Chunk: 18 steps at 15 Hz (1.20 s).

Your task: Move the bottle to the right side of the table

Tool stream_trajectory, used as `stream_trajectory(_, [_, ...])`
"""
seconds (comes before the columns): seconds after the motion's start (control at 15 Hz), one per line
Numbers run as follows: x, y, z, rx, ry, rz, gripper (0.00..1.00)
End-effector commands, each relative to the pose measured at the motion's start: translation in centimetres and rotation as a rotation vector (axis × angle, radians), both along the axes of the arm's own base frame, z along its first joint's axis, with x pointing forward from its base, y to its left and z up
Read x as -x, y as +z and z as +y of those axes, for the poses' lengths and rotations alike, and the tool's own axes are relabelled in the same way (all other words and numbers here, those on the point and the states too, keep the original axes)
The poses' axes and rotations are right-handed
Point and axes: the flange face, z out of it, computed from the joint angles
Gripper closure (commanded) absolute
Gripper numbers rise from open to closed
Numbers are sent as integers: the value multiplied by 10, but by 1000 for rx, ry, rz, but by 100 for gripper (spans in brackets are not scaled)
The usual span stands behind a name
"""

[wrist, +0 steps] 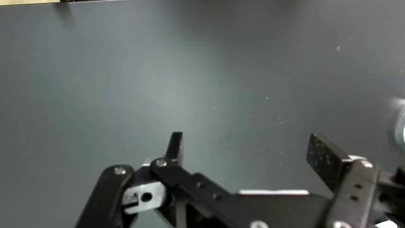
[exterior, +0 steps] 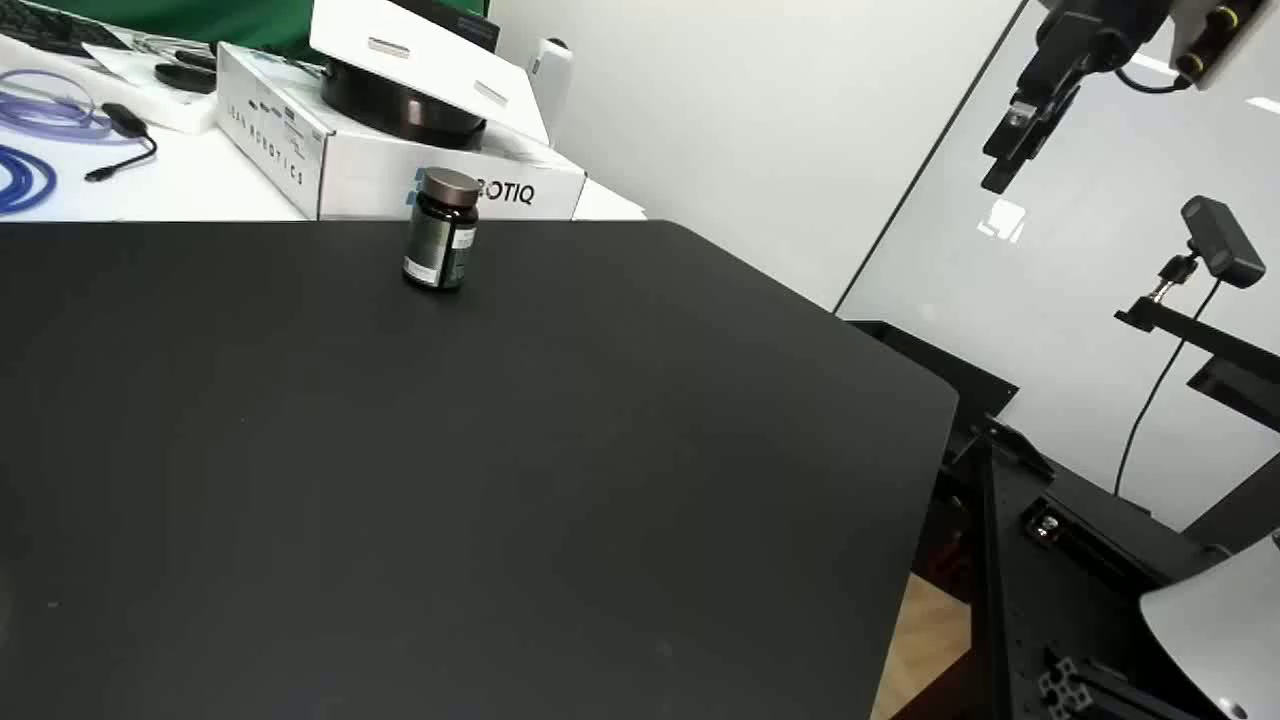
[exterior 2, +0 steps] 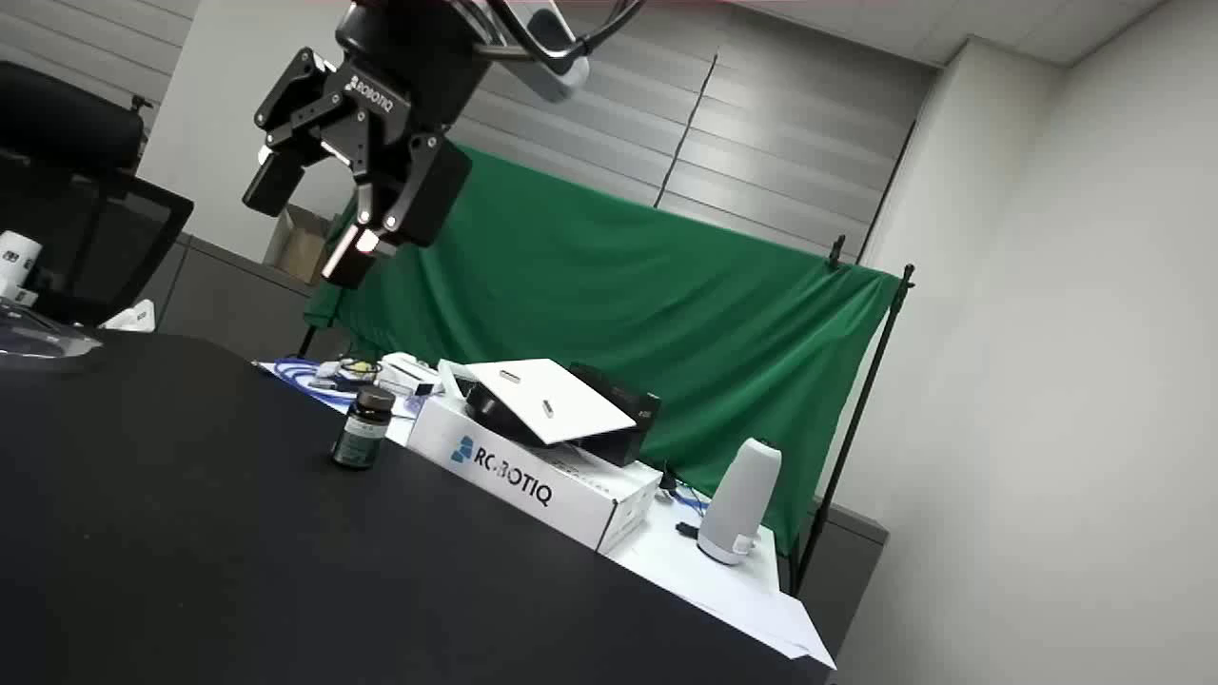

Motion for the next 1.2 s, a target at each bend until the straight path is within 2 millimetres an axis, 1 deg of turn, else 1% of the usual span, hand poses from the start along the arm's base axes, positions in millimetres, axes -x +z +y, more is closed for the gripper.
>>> stream_trajectory(0.0, [0,0,0,0,0,1,0])
stream_trajectory(0.73, [0,0,0,0,0,1,0])
stream_trajectory(0.87, [-23,1,3,29,3,-21,0])
stream_trajectory(1.0, [-58,-1,12,73,5,-64,0])
stream_trajectory(1.13, [-100,-8,27,110,14,-97,0])
